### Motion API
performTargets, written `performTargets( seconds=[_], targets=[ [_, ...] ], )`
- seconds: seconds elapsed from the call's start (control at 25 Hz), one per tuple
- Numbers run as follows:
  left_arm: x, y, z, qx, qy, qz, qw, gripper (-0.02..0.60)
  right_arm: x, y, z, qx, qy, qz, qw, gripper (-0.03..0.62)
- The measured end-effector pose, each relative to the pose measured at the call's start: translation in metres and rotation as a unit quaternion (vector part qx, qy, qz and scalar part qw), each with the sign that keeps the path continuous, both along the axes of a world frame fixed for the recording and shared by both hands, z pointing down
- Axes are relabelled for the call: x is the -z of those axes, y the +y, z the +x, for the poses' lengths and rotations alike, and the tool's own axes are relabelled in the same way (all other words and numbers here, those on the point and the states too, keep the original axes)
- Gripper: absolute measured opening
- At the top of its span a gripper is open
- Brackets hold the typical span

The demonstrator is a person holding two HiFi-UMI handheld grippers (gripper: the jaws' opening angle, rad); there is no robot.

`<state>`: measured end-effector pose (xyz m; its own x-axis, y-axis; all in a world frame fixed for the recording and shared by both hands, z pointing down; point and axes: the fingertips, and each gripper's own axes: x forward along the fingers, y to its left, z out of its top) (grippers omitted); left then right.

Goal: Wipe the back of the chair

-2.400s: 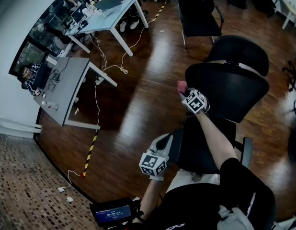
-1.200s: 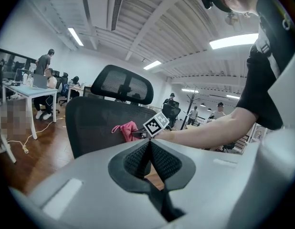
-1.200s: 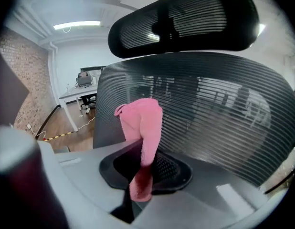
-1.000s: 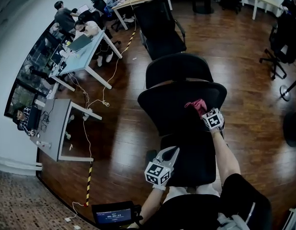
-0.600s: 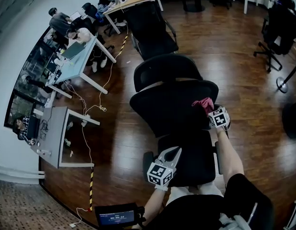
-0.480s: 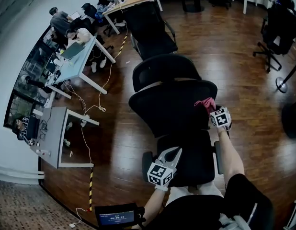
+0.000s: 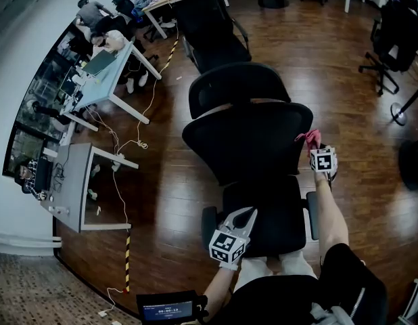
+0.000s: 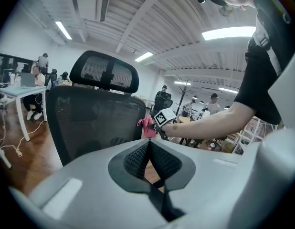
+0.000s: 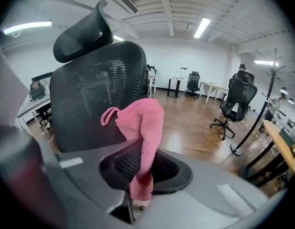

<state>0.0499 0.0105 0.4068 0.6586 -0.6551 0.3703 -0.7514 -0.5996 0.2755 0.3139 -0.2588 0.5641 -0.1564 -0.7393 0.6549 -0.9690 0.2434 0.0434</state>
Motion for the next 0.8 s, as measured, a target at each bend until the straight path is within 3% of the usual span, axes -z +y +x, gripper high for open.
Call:
performTargets(
  seconds=[0.32, 0.8],
  targets=[
    [-0.007, 0.01, -0.034, 0.017, 0.005, -0.006, 0.9998, -0.009, -0.006, 0.006, -0.069, 0.034, 0.025, 0.002, 0.999, 0.04],
    [-0.01, 0.023, -0.115, 0.056, 0.009, -0.012, 0.9983, -0.009, -0.007, 0.012, -0.211, 0.116, 0.025, 0.003, 0.993, 0.04]
  ],
)
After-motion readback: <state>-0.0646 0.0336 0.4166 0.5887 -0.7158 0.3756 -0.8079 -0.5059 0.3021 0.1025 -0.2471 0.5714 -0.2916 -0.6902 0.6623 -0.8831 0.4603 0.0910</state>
